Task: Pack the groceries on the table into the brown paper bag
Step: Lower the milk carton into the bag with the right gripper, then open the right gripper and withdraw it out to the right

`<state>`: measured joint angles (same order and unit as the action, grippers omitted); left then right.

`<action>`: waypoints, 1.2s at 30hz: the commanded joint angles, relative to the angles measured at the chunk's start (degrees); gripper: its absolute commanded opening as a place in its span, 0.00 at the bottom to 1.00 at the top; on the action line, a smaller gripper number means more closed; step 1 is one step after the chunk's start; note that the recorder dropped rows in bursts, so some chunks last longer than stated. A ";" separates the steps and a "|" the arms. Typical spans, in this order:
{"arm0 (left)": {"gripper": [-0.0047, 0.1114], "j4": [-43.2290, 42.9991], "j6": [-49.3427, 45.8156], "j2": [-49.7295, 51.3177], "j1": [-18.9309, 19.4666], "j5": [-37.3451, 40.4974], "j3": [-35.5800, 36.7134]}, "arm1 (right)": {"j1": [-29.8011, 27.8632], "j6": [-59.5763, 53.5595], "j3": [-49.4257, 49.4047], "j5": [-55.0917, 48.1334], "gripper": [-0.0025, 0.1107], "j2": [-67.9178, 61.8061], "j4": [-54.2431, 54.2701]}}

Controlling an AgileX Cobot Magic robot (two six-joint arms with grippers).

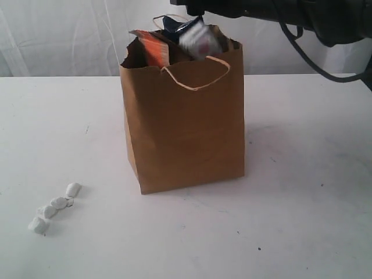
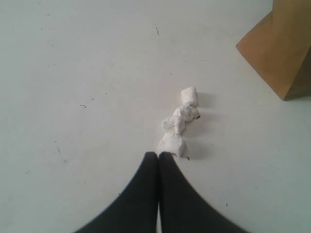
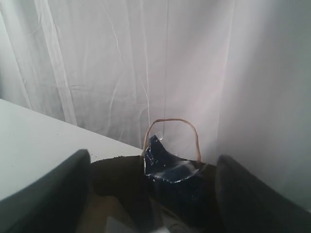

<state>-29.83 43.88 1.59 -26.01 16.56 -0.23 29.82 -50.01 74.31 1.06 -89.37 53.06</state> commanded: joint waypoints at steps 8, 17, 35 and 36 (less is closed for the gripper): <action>0.04 -0.25 0.16 0.10 0.21 -0.15 0.23 | -0.03 -0.49 0.50 1.12 0.64 0.54 -0.46; 0.04 -0.25 0.16 0.10 0.21 -0.15 0.23 | -0.03 -0.49 0.50 1.38 0.64 2.17 -0.46; 0.04 -0.72 -0.16 0.10 0.21 -9.04 0.23 | -13.51 -11.71 -18.61 3.25 0.02 22.95 -0.46; 0.04 -0.93 -0.16 0.10 0.21 -10.45 0.23 | -14.78 -11.71 -20.32 3.86 0.02 23.98 -0.46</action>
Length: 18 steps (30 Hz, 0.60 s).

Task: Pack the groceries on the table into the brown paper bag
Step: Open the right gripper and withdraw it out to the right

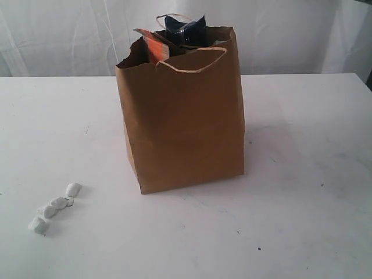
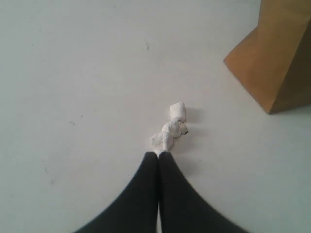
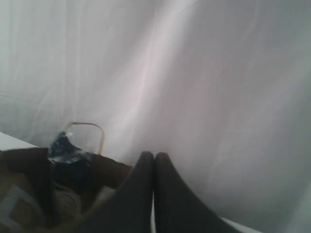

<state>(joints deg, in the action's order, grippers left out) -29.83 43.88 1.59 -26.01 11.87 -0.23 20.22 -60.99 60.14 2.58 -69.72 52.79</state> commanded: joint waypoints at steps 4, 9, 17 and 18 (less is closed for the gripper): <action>0.04 -3.26 -0.16 0.10 0.21 -11.87 0.23 | -10.76 -0.73 -15.21 5.24 0.02 7.87 -0.18; 0.04 -4.47 -0.16 0.10 0.21 -18.73 0.23 | -14.38 -0.83 -26.06 4.99 0.02 8.42 -0.18; 0.04 -4.47 -7.32 0.10 0.21 -20.88 0.23 | -14.56 0.88 -37.71 0.62 0.02 9.26 0.36; 0.04 -4.47 -8.93 0.10 0.21 -20.88 0.23 | -14.56 4.08 -38.07 0.25 0.02 9.90 1.53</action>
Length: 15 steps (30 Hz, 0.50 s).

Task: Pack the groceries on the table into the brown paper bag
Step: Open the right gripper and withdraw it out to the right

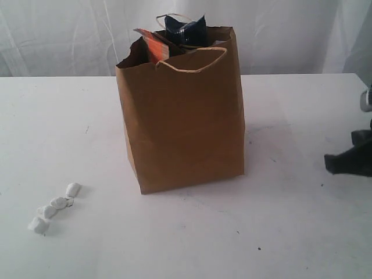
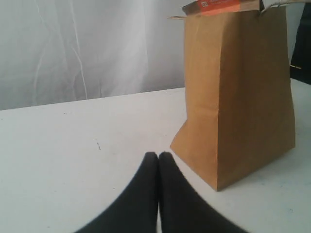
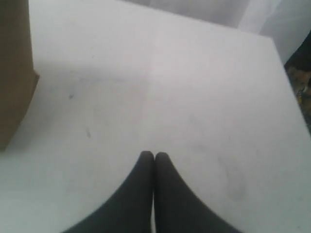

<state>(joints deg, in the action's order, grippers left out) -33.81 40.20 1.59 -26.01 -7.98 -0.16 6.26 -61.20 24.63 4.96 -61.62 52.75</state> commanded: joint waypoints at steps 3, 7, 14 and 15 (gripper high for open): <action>0.04 -0.49 -8.97 0.10 0.21 -0.13 0.16 | -0.60 17.02 -3.62 1.21 0.02 6.44 4.68; 0.04 -0.49 -10.29 0.00 0.21 4.61 -3.82 | -0.60 23.67 -5.48 12.72 0.02 16.93 3.78; 0.04 1.18 -10.26 0.00 0.21 12.09 -5.56 | -0.60 6.64 -6.37 14.43 0.02 38.65 -2.20; 0.04 1.18 -10.26 0.00 0.21 12.09 -5.56 | -0.60 4.79 -6.37 13.91 0.02 41.22 -2.07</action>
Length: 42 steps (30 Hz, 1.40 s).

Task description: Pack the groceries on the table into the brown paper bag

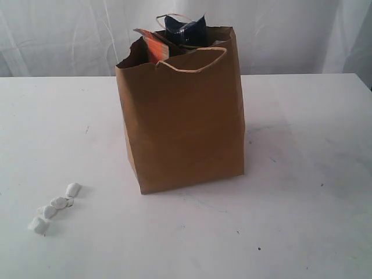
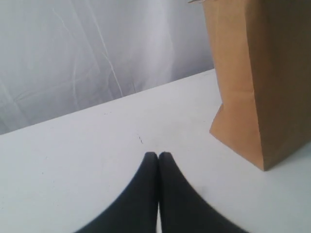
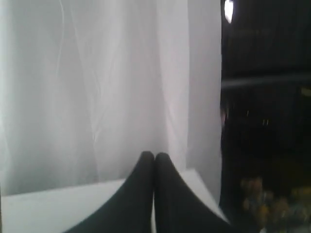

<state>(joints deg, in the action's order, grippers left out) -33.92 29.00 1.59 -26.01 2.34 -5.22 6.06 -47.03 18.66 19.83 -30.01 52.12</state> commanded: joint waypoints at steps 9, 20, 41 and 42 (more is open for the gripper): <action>0.04 1.15 0.78 0.00 0.21 1.90 -0.50 | -0.39 -8.09 -0.40 -10.71 0.02 21.05 0.30; 0.04 1.03 0.78 0.00 0.21 1.90 -0.50 | -0.39 -8.09 -0.40 -10.50 0.02 21.49 0.30; 0.04 0.91 0.78 0.00 0.21 2.02 -0.50 | -7.47 12.88 -18.66 2.16 0.02 28.15 -30.16; 0.04 0.91 0.78 0.00 0.21 2.02 -0.50 | -8.23 13.01 -18.66 -1.25 0.02 29.55 -30.05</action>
<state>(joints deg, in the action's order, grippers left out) -32.85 29.42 1.59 -26.01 4.16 -5.32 -1.05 -35.49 0.42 22.97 -2.42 24.29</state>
